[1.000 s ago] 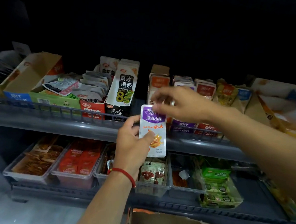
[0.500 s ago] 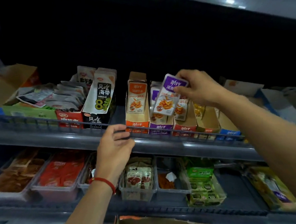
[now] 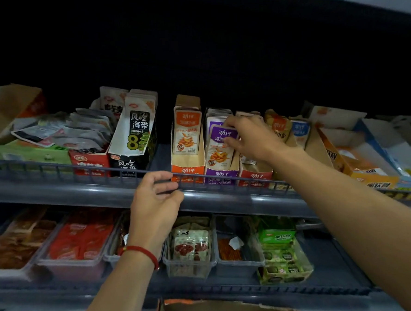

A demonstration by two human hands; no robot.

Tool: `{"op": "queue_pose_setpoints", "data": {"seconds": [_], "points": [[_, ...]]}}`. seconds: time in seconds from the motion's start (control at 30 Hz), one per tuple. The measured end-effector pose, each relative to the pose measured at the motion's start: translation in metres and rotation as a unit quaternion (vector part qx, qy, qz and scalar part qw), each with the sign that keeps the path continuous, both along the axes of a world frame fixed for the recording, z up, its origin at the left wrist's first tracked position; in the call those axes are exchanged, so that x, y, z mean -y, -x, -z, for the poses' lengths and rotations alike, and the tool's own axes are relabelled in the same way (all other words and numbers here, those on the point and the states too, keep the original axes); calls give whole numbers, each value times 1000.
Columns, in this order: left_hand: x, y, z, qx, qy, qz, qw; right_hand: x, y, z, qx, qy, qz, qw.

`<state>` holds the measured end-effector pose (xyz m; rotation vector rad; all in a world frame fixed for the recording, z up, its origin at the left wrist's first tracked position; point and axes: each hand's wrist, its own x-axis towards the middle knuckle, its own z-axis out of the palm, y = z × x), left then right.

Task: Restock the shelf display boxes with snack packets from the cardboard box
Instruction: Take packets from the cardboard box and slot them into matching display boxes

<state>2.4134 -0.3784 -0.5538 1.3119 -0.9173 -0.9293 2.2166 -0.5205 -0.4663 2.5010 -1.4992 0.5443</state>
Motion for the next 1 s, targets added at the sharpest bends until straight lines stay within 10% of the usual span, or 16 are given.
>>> {"op": "queue_pose_setpoints", "data": {"seconds": [0.83, 1.0], "points": [[-9, 20, 15, 82, -11, 32, 996, -51, 17, 21, -10, 213, -87, 973], [-32, 43, 54, 198, -41, 120, 972, -136, 48, 93, 33, 119, -183, 975]]}}
